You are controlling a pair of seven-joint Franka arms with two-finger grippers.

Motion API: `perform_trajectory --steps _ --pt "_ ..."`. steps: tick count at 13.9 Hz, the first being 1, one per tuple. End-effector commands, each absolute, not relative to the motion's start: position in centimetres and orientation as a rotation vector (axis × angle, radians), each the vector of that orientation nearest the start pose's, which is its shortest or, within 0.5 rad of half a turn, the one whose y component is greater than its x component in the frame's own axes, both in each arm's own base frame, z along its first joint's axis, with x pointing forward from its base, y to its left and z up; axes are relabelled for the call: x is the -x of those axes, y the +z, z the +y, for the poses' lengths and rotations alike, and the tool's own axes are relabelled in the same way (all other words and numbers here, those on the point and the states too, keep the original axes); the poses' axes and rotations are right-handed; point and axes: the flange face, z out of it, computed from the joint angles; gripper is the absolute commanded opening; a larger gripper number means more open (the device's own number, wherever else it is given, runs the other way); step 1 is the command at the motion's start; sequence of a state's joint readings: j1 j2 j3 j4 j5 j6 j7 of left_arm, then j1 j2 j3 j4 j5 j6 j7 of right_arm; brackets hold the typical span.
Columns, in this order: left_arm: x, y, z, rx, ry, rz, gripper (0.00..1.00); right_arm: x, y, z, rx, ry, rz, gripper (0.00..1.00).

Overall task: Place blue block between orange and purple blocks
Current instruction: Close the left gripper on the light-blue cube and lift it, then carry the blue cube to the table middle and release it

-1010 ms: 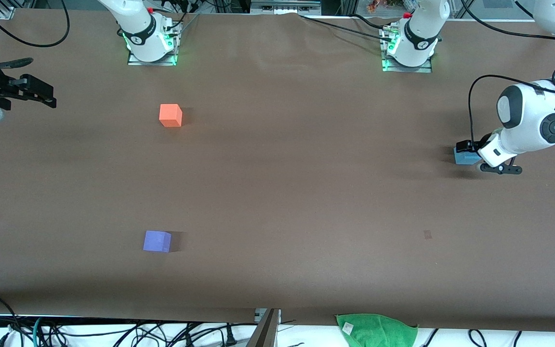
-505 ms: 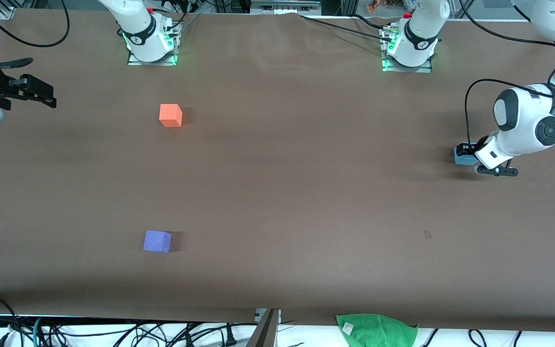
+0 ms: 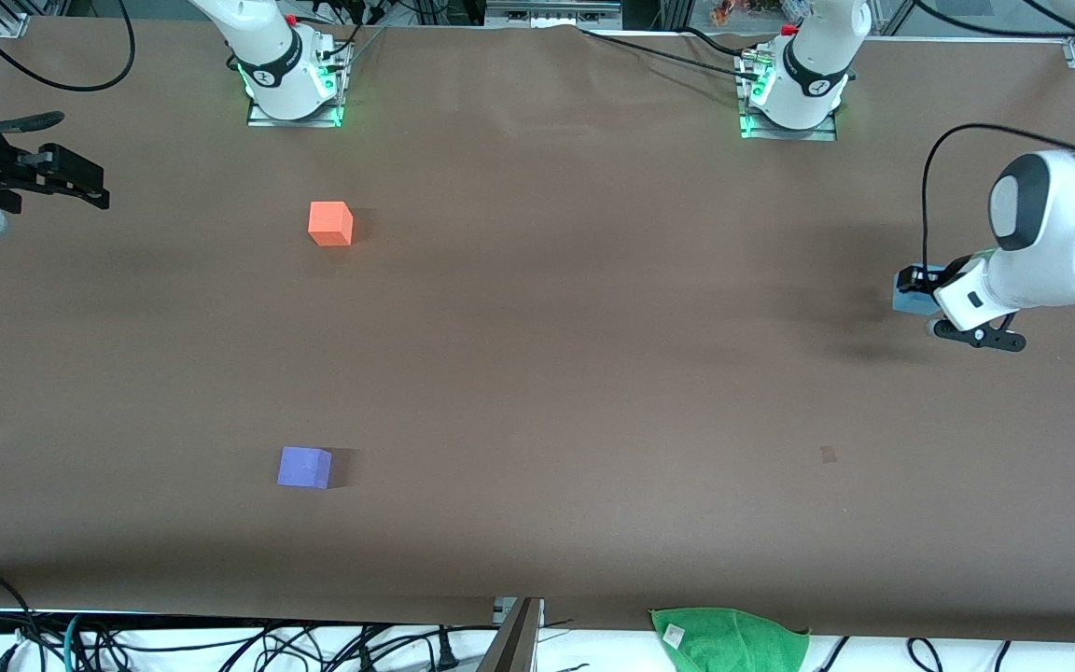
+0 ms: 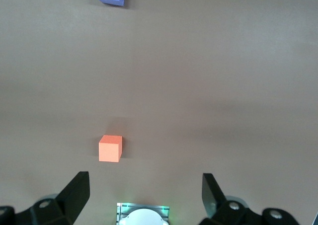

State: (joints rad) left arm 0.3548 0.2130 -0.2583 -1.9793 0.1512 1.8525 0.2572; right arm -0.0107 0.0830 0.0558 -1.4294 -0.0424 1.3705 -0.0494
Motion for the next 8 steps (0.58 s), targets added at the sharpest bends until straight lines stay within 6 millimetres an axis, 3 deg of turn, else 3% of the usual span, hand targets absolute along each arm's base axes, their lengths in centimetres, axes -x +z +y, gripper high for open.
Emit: perform_trajectory --steps 1,5,8 --pt "-57.7 38.7 0.0 3.031 0.519 0.542 0.18 -55.8 63.0 1.9 3.157 0.209 -0.159 1.00" --pt "-58.0 40.1 -12.2 3.089 0.458 0.527 0.18 -55.7 63.1 1.9 3.157 0.207 -0.158 1.00" --pt "-57.5 38.7 -22.3 3.150 0.495 0.398 0.19 -55.8 63.0 1.9 3.157 0.207 -0.159 1.00"
